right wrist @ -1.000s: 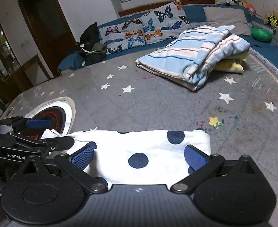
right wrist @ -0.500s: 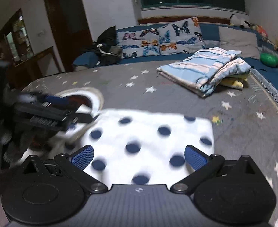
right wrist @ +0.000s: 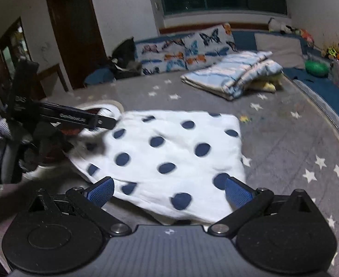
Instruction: Fold clothes
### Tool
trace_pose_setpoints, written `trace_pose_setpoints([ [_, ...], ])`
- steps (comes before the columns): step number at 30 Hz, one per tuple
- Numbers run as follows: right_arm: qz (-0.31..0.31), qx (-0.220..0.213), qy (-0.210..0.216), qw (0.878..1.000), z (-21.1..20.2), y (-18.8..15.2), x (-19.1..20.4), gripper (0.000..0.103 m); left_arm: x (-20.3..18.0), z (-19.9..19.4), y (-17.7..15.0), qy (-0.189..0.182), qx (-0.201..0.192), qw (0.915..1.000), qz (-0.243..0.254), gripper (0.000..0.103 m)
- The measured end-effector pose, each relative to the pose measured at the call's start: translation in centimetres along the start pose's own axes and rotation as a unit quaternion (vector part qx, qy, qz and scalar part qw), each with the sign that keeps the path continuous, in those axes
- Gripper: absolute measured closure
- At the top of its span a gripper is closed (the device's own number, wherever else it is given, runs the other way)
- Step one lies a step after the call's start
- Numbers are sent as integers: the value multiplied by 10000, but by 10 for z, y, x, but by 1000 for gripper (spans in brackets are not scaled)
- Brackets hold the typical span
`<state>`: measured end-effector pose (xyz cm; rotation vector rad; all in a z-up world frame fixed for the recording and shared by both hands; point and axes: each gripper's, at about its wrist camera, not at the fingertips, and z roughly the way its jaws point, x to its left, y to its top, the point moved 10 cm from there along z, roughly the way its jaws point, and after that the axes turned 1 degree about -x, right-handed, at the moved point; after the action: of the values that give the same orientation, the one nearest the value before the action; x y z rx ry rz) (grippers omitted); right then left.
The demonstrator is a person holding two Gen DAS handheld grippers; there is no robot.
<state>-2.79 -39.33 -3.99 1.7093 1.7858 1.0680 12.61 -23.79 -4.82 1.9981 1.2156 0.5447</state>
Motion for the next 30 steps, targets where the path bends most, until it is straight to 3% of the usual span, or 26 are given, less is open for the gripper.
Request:
trace_pose_setpoints([
  [3,29,80,186,9998,4,-7,8,0,1,-3,-4,62,4,10000,50,0],
  [7,57,281,70,9996,15,-22,6,0,6,-1,-12,163,99,9998,40,0],
  [15,-79,-52,329,9994,1,-6,26,0,12,-18,-14,117,-46,9997,-199,0],
  [22,140,255,437,9986,22,-24,25,0,17,-13,-25,162,91,9995,-253,0],
  [30,17,-62,456,9989,8,-5,33,0,17,-26,-26,99,-12,9991,-405,0],
])
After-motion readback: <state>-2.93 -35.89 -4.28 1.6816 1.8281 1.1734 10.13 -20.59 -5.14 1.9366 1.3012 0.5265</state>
